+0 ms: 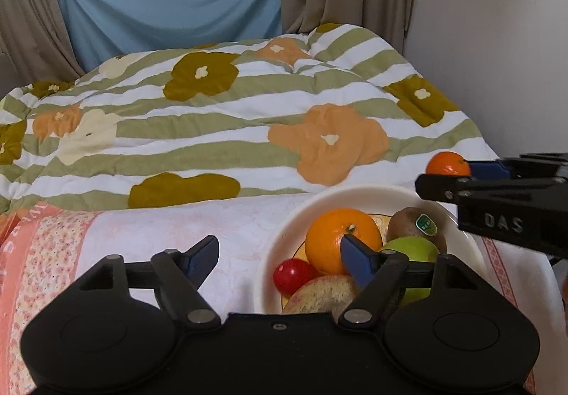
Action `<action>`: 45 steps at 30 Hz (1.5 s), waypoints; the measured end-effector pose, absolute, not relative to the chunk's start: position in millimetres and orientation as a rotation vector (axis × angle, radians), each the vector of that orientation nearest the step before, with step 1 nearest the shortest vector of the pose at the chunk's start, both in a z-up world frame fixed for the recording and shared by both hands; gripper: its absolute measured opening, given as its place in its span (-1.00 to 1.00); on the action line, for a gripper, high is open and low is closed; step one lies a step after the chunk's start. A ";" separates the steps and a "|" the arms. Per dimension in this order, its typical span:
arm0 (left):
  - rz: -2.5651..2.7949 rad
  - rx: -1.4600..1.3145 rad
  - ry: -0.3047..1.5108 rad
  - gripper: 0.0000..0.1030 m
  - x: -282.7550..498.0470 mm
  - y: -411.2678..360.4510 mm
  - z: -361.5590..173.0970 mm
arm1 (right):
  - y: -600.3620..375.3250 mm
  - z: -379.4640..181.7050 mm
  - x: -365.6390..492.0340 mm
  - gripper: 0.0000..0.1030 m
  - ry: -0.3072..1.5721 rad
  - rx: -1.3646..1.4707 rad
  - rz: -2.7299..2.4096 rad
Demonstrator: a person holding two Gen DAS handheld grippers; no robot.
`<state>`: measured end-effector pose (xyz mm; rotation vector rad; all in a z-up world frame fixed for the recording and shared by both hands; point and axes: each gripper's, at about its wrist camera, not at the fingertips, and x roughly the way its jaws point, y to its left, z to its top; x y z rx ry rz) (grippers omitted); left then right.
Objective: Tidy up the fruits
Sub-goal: 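Carry the tomato and mandarin into the duck bowl and open both tools, then withdraw both tools from the bowl toward the last tomato and green apple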
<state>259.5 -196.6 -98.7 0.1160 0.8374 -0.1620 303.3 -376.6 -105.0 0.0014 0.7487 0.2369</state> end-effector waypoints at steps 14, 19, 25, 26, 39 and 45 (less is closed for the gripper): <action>-0.103 0.092 0.833 0.65 237.6 -179.9 -90.6 | -348.2 -127.2 333.2 0.02 0.816 -0.028 0.311; -0.079 0.085 0.836 0.65 236.9 -176.2 -91.8 | -348.6 -131.3 334.8 0.05 0.819 -0.015 0.317; -0.062 0.082 0.830 0.66 231.8 -171.3 -90.8 | -352.6 -123.4 326.9 0.68 0.776 -0.002 0.316; -0.058 0.080 0.829 0.66 230.8 -170.5 -90.5 | -353.3 -122.1 325.3 0.68 0.774 -0.001 0.315; -0.025 0.080 0.763 0.66 208.8 -162.1 -58.1 | -358.7 -77.2 290.3 0.68 0.713 0.006 0.285; -0.030 0.066 0.719 0.66 191.3 -151.1 -43.8 | -354.5 -51.4 262.5 0.68 0.684 -0.001 0.268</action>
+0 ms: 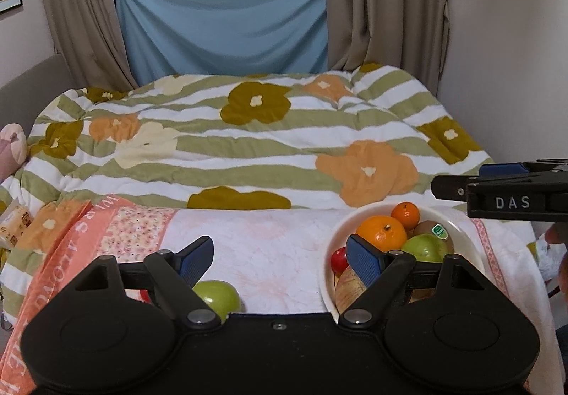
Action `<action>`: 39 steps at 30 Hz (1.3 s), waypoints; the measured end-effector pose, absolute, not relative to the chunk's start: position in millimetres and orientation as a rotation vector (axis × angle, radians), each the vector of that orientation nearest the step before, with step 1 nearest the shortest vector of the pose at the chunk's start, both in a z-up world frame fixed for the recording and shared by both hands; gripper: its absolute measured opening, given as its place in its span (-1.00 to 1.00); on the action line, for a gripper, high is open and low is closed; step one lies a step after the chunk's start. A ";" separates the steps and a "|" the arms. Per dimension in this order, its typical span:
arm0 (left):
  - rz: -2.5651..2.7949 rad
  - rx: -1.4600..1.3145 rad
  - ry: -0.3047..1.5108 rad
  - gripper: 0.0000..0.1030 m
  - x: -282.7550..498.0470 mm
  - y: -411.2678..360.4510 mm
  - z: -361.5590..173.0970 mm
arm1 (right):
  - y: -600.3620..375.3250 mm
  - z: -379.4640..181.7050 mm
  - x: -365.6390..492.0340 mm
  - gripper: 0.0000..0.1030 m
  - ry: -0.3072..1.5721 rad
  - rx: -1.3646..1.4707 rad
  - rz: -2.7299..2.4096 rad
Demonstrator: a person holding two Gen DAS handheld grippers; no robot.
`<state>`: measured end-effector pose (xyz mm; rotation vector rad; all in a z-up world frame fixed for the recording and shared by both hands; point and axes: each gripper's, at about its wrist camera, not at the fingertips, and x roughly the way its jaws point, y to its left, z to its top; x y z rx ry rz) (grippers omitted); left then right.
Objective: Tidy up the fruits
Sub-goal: 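Withdraw both tools from the bowl toward the last tomato and green apple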
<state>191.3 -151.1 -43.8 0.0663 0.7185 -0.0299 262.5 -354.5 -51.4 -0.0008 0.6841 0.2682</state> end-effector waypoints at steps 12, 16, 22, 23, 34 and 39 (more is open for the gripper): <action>-0.066 0.057 0.645 0.66 133.3 -114.9 -23.1 | -314.3 -12.9 177.8 0.85 0.639 0.005 0.204; -0.068 0.043 0.643 0.66 116.7 -93.4 -21.5 | -292.9 -5.8 156.4 0.91 0.630 -0.004 0.192; -0.080 0.048 0.642 0.86 102.1 -62.5 -24.3 | -261.1 -1.4 137.4 1.00 0.619 0.011 0.175; -0.083 0.053 0.641 0.87 100.7 -57.9 -25.5 | -255.0 -1.9 136.4 1.00 0.623 0.012 0.172; -0.151 0.098 0.684 0.86 132.0 5.3 -54.1 | -193.7 -34.7 154.5 1.00 0.684 0.034 0.135; -0.215 0.160 0.706 0.86 156.7 22.5 -72.7 | -166.1 -58.8 168.4 1.00 0.716 0.051 0.120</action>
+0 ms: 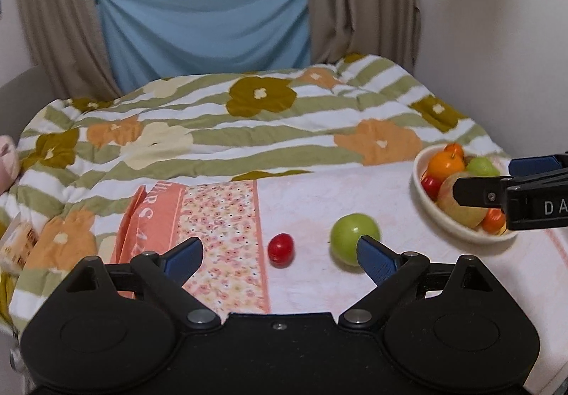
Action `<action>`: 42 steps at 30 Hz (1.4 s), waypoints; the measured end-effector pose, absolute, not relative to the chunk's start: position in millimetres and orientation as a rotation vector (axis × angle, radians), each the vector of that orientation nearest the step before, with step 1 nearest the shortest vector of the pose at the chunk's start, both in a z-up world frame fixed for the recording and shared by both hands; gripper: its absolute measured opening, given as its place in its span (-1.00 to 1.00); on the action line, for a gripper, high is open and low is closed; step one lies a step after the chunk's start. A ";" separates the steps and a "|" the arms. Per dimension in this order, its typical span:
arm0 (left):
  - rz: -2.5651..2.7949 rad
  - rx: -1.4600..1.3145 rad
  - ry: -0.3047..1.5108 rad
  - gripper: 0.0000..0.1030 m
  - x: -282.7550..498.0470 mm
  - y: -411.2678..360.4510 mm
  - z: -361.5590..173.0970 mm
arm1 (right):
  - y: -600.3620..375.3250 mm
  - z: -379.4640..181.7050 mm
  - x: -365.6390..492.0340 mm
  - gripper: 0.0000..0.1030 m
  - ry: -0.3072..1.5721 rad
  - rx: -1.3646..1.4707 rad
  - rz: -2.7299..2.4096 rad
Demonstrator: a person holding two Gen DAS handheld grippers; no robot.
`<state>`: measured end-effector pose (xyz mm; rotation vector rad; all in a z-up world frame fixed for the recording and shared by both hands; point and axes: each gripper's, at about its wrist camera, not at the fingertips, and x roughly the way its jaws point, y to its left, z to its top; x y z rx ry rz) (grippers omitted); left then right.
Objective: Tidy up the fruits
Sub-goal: 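Withdraw both tools from the bowl toward the last tomato and green apple, then grasp the second red tomato with the left tool while the right tool grasps the green apple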
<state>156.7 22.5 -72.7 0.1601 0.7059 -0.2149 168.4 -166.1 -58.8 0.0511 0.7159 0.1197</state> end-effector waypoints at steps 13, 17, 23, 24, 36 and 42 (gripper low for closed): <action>-0.386 0.324 0.780 0.58 218.1 30.0 -133.9 | -128.1 -118.8 215.6 1.00 0.790 0.114 0.097; -0.420 0.353 0.803 0.41 227.7 27.9 -147.5 | -120.1 -129.1 224.5 1.00 0.803 0.112 0.094; -0.461 0.370 0.821 0.18 238.3 25.5 -158.9 | -117.1 -139.1 232.7 1.00 0.820 0.120 0.083; -0.467 0.371 0.822 0.15 239.2 24.9 -160.2 | -116.8 -140.2 233.2 1.00 0.822 0.120 0.082; -0.515 0.325 0.838 -0.40 246.6 22.6 -163.0 | -113.5 -150.7 237.9 1.00 0.845 0.145 0.083; -0.493 0.315 0.848 -0.40 242.3 29.3 -162.4 | -111.1 -152.4 239.2 1.00 0.847 0.130 0.092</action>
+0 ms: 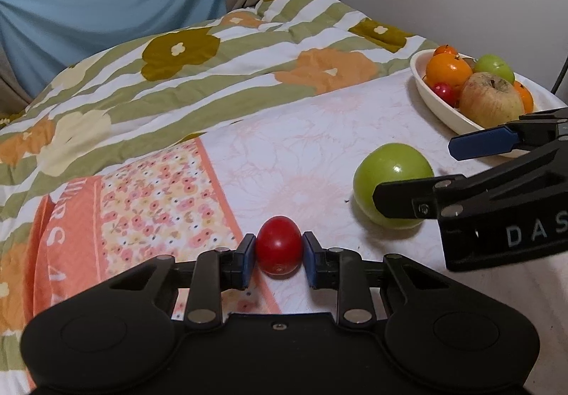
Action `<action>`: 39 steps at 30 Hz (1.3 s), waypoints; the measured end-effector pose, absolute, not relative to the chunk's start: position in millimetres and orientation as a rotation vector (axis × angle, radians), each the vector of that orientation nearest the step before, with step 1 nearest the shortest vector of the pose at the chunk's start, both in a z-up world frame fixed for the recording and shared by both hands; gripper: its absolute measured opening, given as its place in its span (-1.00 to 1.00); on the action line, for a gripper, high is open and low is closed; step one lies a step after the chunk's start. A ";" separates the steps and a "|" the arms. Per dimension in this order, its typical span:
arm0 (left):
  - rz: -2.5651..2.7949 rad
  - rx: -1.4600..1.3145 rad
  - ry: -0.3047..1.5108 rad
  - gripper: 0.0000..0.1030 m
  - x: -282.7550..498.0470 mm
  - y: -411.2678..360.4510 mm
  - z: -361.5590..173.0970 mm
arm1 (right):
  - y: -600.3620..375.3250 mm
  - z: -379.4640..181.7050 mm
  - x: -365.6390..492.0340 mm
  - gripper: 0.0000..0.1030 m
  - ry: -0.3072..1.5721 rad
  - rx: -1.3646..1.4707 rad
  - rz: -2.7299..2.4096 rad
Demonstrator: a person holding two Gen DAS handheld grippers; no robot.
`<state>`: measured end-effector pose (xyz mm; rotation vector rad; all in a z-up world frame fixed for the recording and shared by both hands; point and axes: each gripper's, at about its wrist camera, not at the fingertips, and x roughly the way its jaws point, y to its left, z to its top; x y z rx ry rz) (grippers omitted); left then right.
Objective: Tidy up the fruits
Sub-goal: 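Grasp the second red tomato with the left tool while the right tool grasps the green apple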
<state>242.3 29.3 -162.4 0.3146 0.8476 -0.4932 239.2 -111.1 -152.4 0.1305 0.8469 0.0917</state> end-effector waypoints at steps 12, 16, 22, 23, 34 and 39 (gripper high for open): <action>-0.415 0.280 0.848 -0.40 229.8 44.0 -156.1 | -103.0 -164.7 253.4 0.85 0.885 0.097 0.125; -0.406 0.280 0.848 -0.40 228.0 44.9 -155.7 | -100.3 -166.4 255.7 0.75 0.891 0.088 0.138; -0.389 0.271 0.844 -0.40 224.4 45.6 -151.3 | -96.5 -169.0 258.8 0.38 0.915 0.067 0.179; -0.386 0.269 0.842 -0.40 223.3 45.8 -150.0 | -95.2 -168.7 258.6 0.38 0.914 0.059 0.178; -0.349 0.241 0.812 -0.40 206.5 42.8 -126.4 | -99.5 -144.1 238.6 0.37 0.853 0.032 0.194; -0.336 0.219 0.794 -0.40 196.7 35.8 -109.6 | -114.5 -123.2 224.7 0.37 0.824 0.046 0.189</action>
